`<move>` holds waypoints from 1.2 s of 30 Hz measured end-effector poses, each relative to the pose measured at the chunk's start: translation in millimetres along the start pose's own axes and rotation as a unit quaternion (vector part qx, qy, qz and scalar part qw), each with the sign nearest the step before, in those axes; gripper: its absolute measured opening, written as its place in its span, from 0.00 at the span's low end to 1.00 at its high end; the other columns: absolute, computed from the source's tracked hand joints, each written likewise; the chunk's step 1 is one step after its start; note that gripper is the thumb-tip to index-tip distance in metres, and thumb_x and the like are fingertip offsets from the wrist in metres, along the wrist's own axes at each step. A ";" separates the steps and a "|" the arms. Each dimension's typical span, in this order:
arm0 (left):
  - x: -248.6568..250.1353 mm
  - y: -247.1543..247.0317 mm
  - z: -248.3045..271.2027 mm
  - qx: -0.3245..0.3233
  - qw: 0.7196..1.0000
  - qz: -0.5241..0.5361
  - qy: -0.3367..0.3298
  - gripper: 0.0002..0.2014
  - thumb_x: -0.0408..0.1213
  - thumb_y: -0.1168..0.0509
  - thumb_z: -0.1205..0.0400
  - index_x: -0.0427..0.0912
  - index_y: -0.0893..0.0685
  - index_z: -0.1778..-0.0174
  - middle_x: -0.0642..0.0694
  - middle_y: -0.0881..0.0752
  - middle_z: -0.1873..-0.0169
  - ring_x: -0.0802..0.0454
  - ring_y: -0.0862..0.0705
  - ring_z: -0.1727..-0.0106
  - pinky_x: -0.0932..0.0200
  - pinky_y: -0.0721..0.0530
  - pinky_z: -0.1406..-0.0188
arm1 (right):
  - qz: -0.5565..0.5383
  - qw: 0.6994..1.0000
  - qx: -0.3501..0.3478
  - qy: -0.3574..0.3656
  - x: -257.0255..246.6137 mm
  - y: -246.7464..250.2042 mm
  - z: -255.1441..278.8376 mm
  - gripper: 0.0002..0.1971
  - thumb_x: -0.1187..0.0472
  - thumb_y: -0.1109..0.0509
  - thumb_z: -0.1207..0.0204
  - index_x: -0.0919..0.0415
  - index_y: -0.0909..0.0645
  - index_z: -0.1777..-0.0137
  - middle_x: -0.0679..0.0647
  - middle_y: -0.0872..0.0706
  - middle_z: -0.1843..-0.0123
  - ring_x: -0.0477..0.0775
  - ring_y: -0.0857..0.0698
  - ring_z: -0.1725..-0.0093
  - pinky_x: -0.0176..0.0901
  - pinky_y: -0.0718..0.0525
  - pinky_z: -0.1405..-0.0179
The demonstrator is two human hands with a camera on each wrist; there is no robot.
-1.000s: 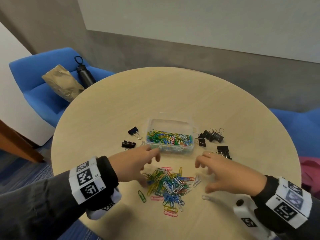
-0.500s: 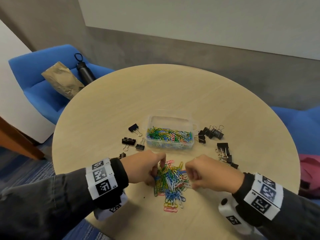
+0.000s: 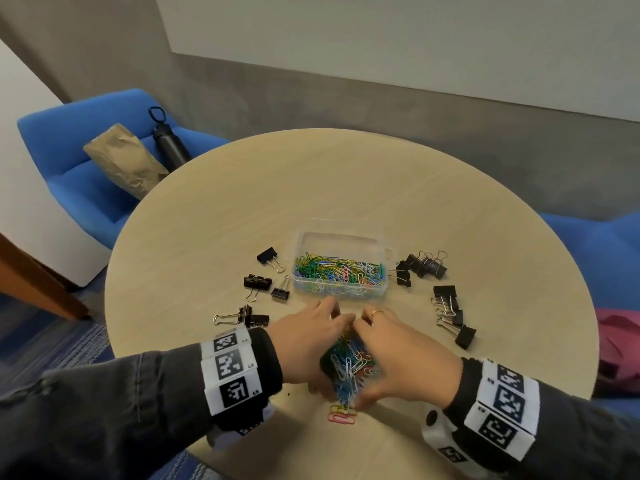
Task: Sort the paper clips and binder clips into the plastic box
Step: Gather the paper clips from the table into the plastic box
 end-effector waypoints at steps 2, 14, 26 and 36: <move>1.1 4.8 -4.0 0.015 1.000 -0.003 0.007 0.40 0.52 0.21 0.34 0.40 0.28 0.30 0.44 0.29 0.38 0.47 0.24 0.43 0.54 0.21 0.45 | 0.007 1.000 0.006 -0.002 0.9 1.7 -3.8 0.39 0.41 0.21 0.39 0.55 0.31 0.31 0.51 0.28 0.40 0.48 0.30 0.45 0.43 0.22 0.45; -12.2 22.7 -9.2 0.060 0.996 0.058 0.019 0.12 0.35 0.30 0.21 0.42 0.14 0.42 0.45 0.11 0.46 0.48 0.13 0.48 0.59 0.18 0.50 | -0.045 0.996 0.067 -0.025 23.4 28.0 -6.4 0.10 0.59 0.27 0.25 0.51 0.13 0.44 0.46 0.16 0.57 0.42 0.20 0.60 0.32 0.24 0.57; -28.0 40.0 -4.9 0.084 0.985 0.145 0.046 0.07 0.38 0.27 0.23 0.44 0.10 0.50 0.47 0.09 0.55 0.55 0.16 0.59 0.60 0.16 0.53 | -0.113 0.983 0.142 -0.022 32.9 74.5 -10.6 0.06 0.60 0.23 0.28 0.53 0.10 0.51 0.52 0.10 0.60 0.49 0.12 0.61 0.47 0.13 0.54; -31.7 50.8 -8.4 0.089 0.981 0.170 0.028 0.06 0.34 0.26 0.24 0.41 0.09 0.52 0.47 0.08 0.60 0.69 0.19 0.73 0.74 0.20 0.64 | -0.144 0.969 0.197 -0.039 55.7 84.0 -38.8 0.16 0.72 0.36 0.20 0.60 0.14 0.38 0.55 0.10 0.41 0.47 0.13 0.43 0.30 0.23 0.40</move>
Point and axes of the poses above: each hand's wrist, its own z-axis away from the middle knuckle, its own y-axis out of the back of the hand, x = y × z, the point moved 6 cm from there along -z, towards the middle knuckle
